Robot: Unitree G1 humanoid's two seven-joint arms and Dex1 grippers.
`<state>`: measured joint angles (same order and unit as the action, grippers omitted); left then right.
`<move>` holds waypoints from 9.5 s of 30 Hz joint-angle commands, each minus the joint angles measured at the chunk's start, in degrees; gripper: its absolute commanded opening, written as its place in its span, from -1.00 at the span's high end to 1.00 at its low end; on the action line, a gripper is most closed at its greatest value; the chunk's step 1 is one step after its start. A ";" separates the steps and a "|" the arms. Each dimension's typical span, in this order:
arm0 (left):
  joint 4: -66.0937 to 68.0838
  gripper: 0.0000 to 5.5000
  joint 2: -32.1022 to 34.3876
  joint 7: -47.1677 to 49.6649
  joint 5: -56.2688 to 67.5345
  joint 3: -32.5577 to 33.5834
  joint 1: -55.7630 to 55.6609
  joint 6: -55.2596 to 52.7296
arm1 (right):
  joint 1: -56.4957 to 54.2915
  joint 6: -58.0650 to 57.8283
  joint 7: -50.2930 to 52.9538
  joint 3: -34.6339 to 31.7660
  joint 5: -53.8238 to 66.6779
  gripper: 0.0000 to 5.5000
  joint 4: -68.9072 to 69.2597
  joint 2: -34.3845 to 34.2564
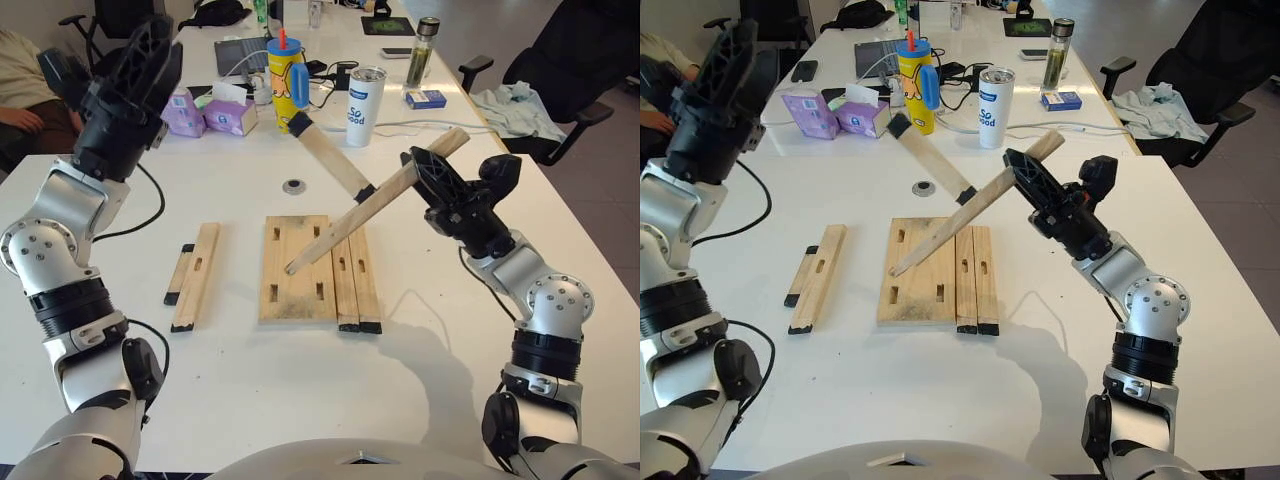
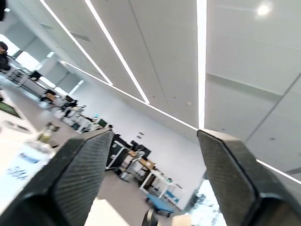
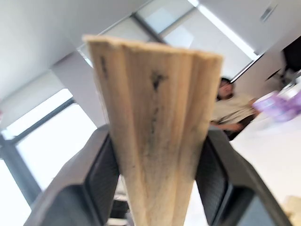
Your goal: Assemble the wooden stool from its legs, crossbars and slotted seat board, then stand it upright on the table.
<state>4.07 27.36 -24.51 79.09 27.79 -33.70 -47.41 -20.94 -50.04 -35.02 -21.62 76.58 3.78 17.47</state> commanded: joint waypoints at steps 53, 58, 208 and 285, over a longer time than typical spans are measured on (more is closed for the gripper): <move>5.00 -0.38 13.48 -38.82 -84.64 -55.88 20.20 48.88 | -16.75 22.04 -40.88 19.02 -40.00 0.25 -31.41 6.31; 9.23 -0.38 13.27 -39.20 -86.51 -57.68 19.96 52.32 | -19.71 29.37 -45.58 24.34 -46.81 0.25 -32.61 6.93; -26.06 -0.96 12.25 -12.31 9.82 -13.71 15.41 3.09 | 0.69 -7.97 -7.83 9.93 1.77 0.25 20.06 6.06; -11.18 0.24 16.11 -31.17 -20.87 -4.02 18.41 5.68 | 12.57 11.35 5.86 36.15 -48.80 -0.25 0.60 -7.10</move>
<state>-6.59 44.94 -55.53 58.34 25.24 -13.92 -42.26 -10.22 -38.74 -27.97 12.57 29.58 3.25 9.24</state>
